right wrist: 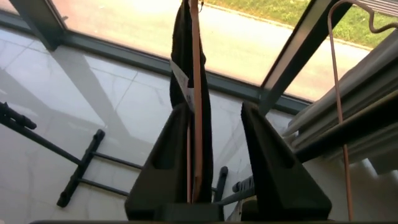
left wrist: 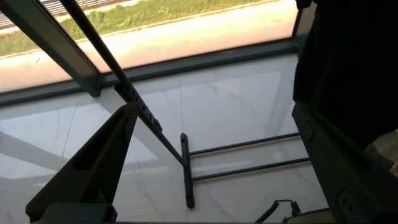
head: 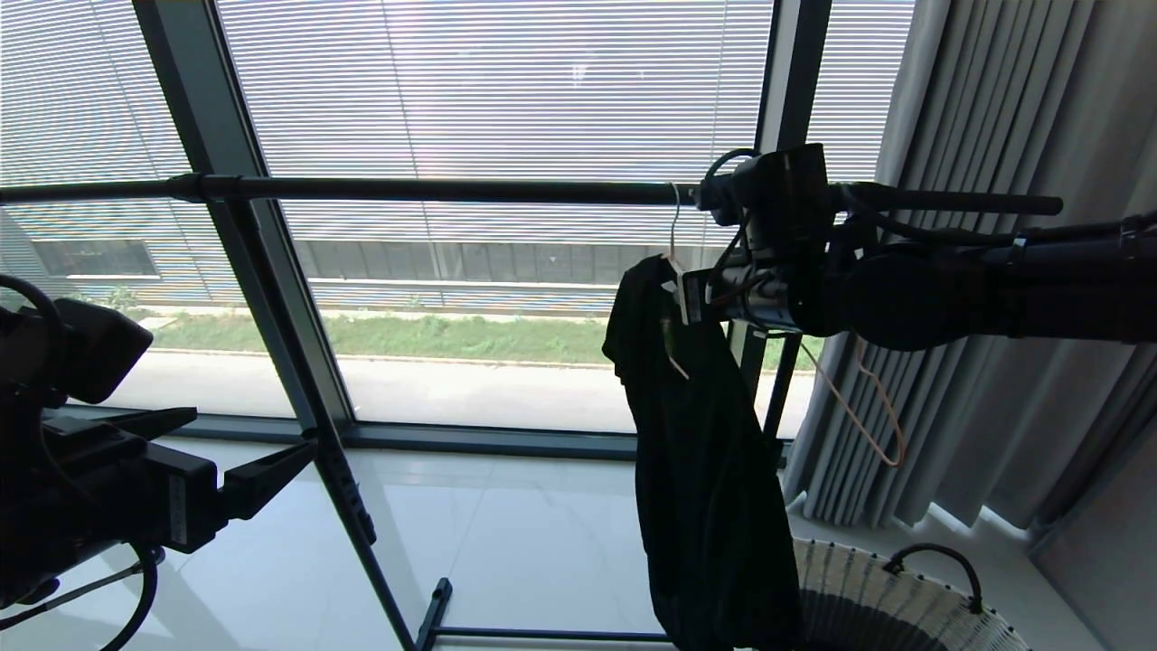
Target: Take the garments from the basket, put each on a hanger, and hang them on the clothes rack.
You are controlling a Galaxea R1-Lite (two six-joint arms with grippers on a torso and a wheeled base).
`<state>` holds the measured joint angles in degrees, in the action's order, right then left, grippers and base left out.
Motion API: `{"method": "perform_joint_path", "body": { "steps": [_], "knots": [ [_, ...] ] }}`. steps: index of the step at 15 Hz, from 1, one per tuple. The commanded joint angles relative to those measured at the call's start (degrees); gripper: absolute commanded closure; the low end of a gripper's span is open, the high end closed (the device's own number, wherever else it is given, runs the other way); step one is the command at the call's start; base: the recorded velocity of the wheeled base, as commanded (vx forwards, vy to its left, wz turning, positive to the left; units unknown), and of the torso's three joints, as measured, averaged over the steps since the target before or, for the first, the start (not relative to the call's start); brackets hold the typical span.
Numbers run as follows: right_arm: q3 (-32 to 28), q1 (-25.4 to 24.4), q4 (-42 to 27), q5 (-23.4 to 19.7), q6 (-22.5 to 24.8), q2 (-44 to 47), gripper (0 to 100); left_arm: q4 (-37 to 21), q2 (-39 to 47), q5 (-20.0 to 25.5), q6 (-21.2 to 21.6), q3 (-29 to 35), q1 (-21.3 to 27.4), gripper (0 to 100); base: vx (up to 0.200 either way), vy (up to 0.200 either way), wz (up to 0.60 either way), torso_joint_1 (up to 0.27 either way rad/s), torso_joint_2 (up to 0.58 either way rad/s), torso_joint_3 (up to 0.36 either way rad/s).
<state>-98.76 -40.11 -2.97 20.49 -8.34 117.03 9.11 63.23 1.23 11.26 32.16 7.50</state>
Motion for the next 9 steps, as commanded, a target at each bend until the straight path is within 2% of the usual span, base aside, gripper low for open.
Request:
{"method": "perform_joint_path", "body": {
  "steps": [1, 2, 4, 5, 7, 9],
  "knots": [
    [0.14, -0.15, -0.54, 0.07, -0.01, -2.42, 0, 0.03, 0.05, 0.00, -0.10, 0.01, -0.03, 0, 0.000, 0.000, 0.00, 0.000, 0.00, 0.000],
    [0.58, -0.06, -2.30, 0.16, -0.01, -4.35, 0, 0.03, 0.05, -0.09, -0.10, 0.01, -0.20, 0, 0.000, 0.000, 0.00, 0.000, 0.00, 0.000],
    [1.11, 0.03, -12.58, 0.25, -0.36, -9.72, 0, 0.03, 0.31, -0.09, -0.19, 0.01, -0.29, 0, 0.000, 0.000, 0.00, 0.000, 0.00, 0.000],
    [1.55, 0.12, -15.57, 0.78, -0.89, -12.26, 0, 0.03, 0.31, -0.18, -0.19, 0.10, -0.73, 0, 0.000, 0.000, 0.00, 0.000, 0.00, 0.000],
    [4.36, 0.73, -18.47, 4.56, -0.36, -16.31, 0, 0.03, 0.31, -0.26, -0.10, 0.27, -1.34, 0, 0.000, 0.000, 0.00, 0.000, 0.00, 0.000],
    [8.76, 0.91, -20.58, 8.25, 1.13, -19.56, 0, 0.03, 0.31, -0.26, -0.19, 0.71, -2.22, 0, -0.200, 0.000, 0.00, 0.005, 0.00, 0.002]
  ]
}}
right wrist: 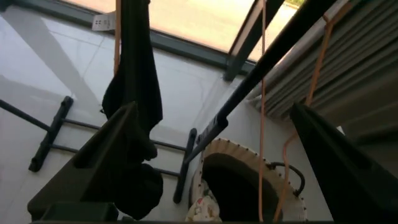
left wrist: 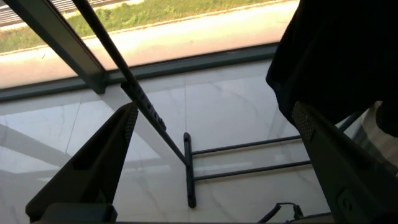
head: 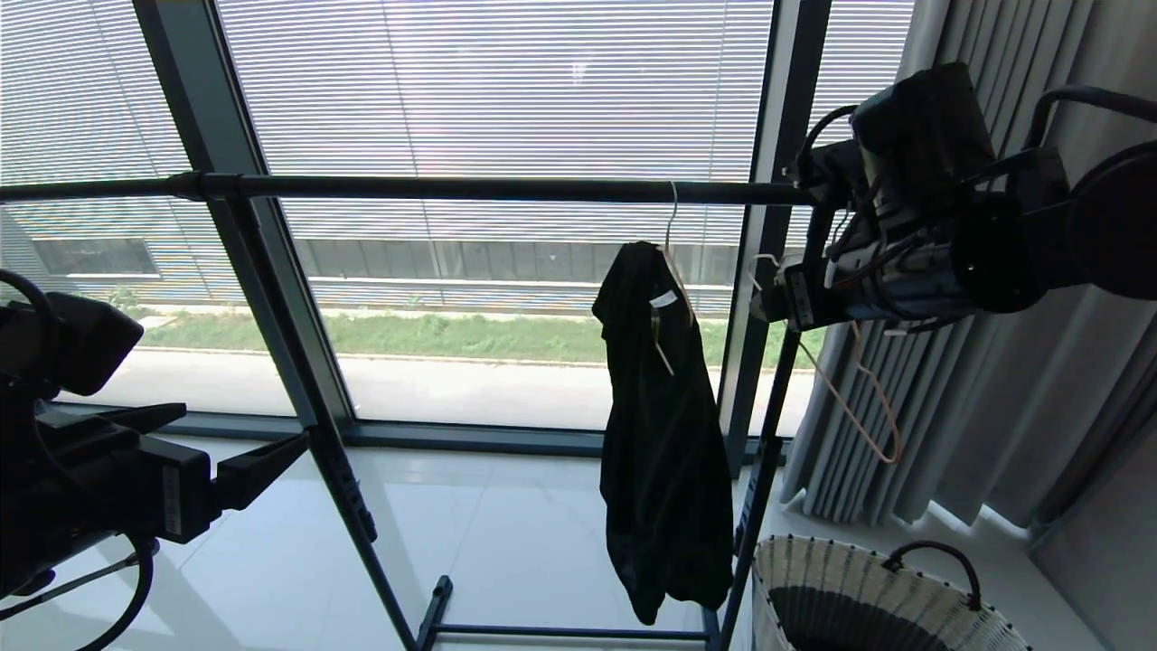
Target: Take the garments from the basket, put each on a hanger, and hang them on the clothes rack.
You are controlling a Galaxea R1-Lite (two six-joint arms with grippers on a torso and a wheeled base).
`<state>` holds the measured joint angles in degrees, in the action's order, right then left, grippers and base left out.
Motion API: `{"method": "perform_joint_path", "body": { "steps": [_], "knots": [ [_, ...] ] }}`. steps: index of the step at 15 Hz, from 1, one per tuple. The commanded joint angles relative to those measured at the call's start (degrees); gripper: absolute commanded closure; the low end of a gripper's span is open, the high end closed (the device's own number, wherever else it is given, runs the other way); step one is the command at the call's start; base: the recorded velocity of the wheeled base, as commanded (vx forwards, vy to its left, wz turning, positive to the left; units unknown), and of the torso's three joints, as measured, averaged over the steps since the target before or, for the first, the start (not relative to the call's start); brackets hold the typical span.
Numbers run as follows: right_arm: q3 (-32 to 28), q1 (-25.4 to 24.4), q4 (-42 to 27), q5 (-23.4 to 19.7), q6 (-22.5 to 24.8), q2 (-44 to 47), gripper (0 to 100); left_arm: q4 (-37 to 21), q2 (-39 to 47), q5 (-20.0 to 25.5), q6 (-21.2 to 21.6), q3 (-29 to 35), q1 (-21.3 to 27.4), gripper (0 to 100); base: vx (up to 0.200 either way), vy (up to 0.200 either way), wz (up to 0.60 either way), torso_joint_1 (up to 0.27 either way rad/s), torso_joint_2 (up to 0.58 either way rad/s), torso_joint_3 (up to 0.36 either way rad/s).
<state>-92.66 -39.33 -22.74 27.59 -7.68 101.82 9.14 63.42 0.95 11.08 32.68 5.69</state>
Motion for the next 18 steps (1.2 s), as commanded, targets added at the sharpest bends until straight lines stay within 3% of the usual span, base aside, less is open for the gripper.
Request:
{"method": "perform_joint_path", "body": {
  "steps": [1, 8, 12, 18],
  "knots": [
    [6.97, -0.05, -0.82, 3.44, 2.14, -6.89, 0, 0.09, 0.22, 0.02, -0.01, 0.54, -1.21, 0, -0.200, 0.000, 0.00, 0.022, 0.01, -0.002],
    [16.28, 0.92, -0.73, 4.32, 4.34, -14.72, 0, 0.00, 0.31, 0.10, -0.01, 0.80, -3.06, 0, -0.200, 0.000, 0.00, -0.003, 0.00, 0.006],
    [23.67, 1.27, -0.91, 4.67, 7.33, -21.04, 0, 0.00, 0.22, 0.10, -0.01, 0.63, -3.06, 0, 0.000, 0.000, 0.00, -0.013, 0.02, 0.016],
    [28.94, 1.45, -0.91, 4.76, 7.24, -24.47, 0, 0.00, 0.66, 0.02, -0.01, 0.63, -3.14, 0, 0.000, 0.000, 0.00, -0.181, 0.43, 0.240]
  ]
}}
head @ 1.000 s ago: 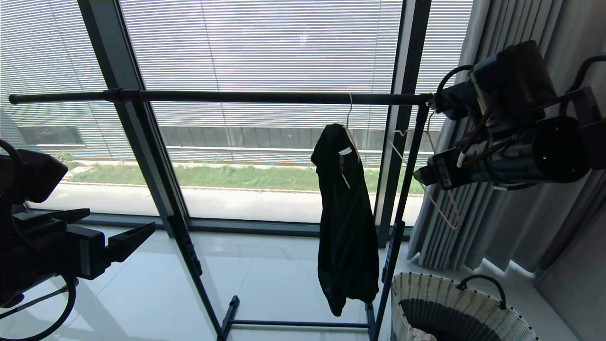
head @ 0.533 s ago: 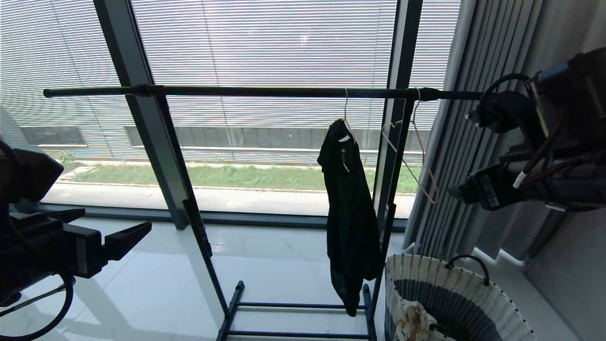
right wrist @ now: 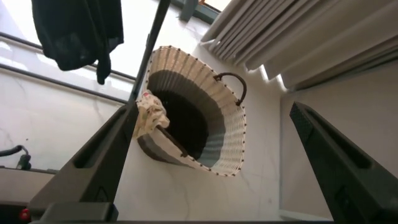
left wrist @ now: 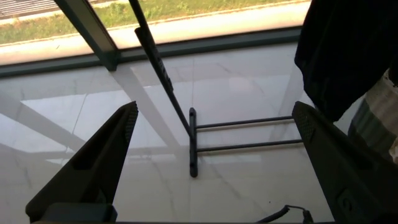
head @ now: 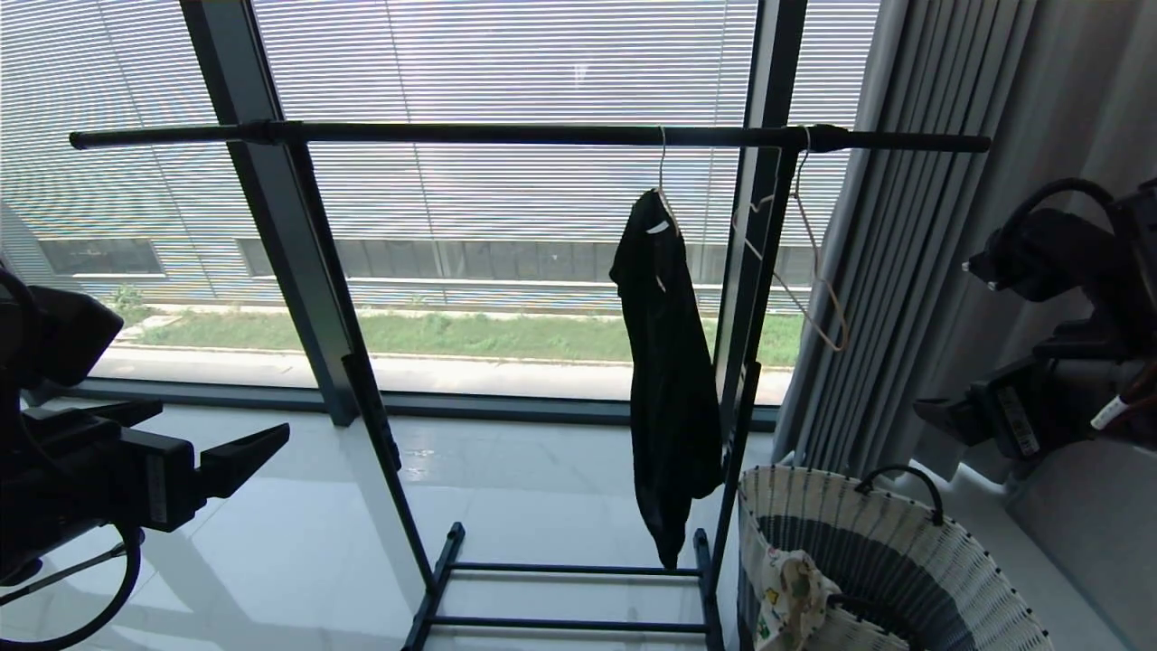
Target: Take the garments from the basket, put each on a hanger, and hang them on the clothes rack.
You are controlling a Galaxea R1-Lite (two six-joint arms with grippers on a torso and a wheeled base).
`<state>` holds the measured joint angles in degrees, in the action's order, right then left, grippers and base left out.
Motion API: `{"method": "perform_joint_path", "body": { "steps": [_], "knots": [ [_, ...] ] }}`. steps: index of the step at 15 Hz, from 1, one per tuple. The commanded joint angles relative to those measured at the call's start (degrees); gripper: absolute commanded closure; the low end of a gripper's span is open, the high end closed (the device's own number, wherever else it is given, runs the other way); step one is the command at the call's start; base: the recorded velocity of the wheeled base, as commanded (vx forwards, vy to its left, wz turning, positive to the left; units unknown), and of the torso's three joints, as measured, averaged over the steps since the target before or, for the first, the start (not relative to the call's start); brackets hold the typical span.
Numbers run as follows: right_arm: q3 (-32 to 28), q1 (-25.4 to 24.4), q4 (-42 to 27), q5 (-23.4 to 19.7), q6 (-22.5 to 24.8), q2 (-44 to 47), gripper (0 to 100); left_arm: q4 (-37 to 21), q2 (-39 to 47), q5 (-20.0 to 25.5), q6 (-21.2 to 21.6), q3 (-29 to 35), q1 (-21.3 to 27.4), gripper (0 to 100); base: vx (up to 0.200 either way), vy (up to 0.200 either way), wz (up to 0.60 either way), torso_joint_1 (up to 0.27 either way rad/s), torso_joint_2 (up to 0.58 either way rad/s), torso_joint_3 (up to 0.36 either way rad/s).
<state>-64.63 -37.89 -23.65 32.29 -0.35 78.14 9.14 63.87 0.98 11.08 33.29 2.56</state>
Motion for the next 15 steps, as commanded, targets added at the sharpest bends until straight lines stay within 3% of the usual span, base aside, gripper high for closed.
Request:
{"method": "perform_joint_path", "body": {
  "steps": [1, 5, 9, 15],
  "knots": [
    [1.79, 0.45, 0.01, 0.05, -0.09, -1.06, 0, 0.09, 0.21, -0.10, -0.01, 0.02, -0.10, 0, 0.000, 0.000, 0.00, -0.203, 0.48, 0.281],
    [6.10, 3.26, 0.01, -0.12, 2.11, -5.54, 0, 0.00, 0.82, -0.10, 0.17, -0.07, -4.85, 0, 0.000, 0.000, 0.00, -0.198, 0.49, 0.282],
    [13.75, 3.00, 0.27, -0.04, 3.61, -9.15, 0, 0.00, 1.00, -0.10, 0.43, 0.02, -4.93, 0, 0.000, 0.000, 0.00, -0.177, 0.47, 0.290],
    [15.77, 3.00, 0.80, -0.04, 3.96, -10.47, 0, 0.00, 1.61, -0.10, 0.52, -0.07, -4.85, 0, 0.000, 0.000, 0.00, -0.148, 0.46, 0.303]
  ]
}}
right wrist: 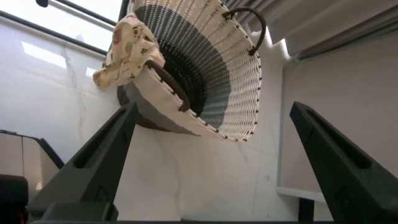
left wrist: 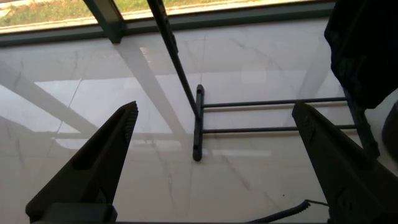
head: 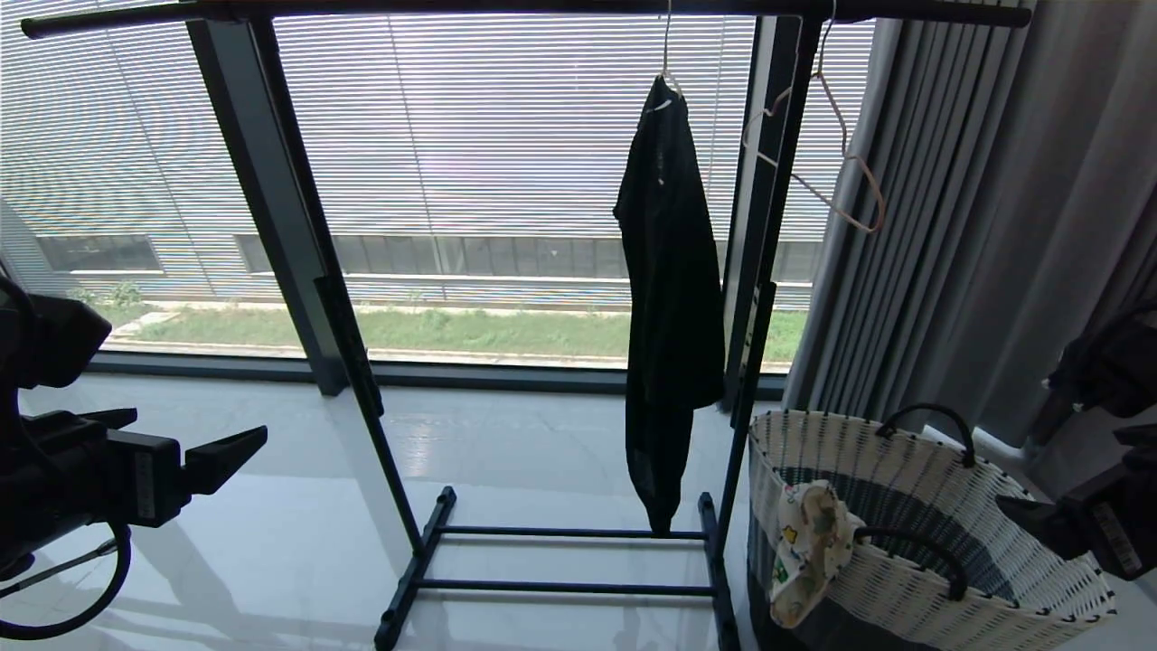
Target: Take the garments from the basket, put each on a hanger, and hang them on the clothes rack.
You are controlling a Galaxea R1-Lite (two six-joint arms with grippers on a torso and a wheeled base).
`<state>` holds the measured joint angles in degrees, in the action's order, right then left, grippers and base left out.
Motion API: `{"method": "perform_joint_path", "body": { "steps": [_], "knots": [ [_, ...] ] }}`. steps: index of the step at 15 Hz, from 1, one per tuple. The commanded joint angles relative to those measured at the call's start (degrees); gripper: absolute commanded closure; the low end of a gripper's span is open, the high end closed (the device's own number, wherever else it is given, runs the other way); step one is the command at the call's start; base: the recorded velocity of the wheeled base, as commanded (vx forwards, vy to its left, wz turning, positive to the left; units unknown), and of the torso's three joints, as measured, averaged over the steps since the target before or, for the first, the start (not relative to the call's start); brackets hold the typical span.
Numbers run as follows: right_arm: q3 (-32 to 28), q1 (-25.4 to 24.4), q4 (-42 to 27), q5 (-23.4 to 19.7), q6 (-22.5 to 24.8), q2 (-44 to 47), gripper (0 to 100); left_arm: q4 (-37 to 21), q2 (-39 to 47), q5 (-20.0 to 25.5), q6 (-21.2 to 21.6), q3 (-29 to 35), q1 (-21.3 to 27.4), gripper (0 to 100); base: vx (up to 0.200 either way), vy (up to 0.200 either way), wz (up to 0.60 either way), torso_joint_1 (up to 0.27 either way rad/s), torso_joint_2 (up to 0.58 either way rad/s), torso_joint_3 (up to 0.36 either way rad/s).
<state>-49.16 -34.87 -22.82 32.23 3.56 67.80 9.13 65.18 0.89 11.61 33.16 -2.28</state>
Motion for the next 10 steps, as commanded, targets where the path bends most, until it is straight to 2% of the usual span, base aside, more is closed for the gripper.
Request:
{"method": "perform_joint_path", "body": {
  "steps": [1, 2, 4, 6, 8, 10],
  "knots": [
    [0.65, -0.03, -0.03, 0.02, 0.04, -0.13, 0, 0.01, 0.47, -0.01, 0.00, 0.06, -0.01, 0, 0.000, 0.000, 0.00, -0.119, 0.44, 0.300],
    [1.18, -0.03, 0.06, -0.06, 0.22, -0.22, 0, 0.01, 0.47, -0.01, 0.00, 0.06, -0.01, 0, 0.000, 0.000, 0.00, -0.056, 0.27, 0.188],
    [2.49, -0.03, 0.50, -0.50, 3.03, -0.39, 0, 0.01, 0.47, 0.08, -0.09, 0.50, -0.01, 0, 0.200, 0.000, 0.00, -0.032, 0.12, 0.090],
    [4.69, -0.03, 4.45, -4.46, 4.61, -0.13, 0, 0.01, 0.91, 0.08, 0.00, 1.03, 0.87, 0, 0.200, 0.000, 0.00, -0.017, 0.04, 0.039],
    [7.42, 0.59, 7.09, -9.73, 8.57, 0.49, 0, 0.01, 1.61, 0.08, 0.00, 1.56, 1.14, 0, 0.200, 0.000, 0.00, 0.005, 0.01, 0.007],
    [10.32, 0.59, 7.97, -10.96, 11.38, 3.12, 0, 0.01, 1.70, 0.08, 0.08, 1.56, 2.37, 0, 0.200, 0.000, 0.00, 0.000, 0.00, 0.007]
  ]
}}
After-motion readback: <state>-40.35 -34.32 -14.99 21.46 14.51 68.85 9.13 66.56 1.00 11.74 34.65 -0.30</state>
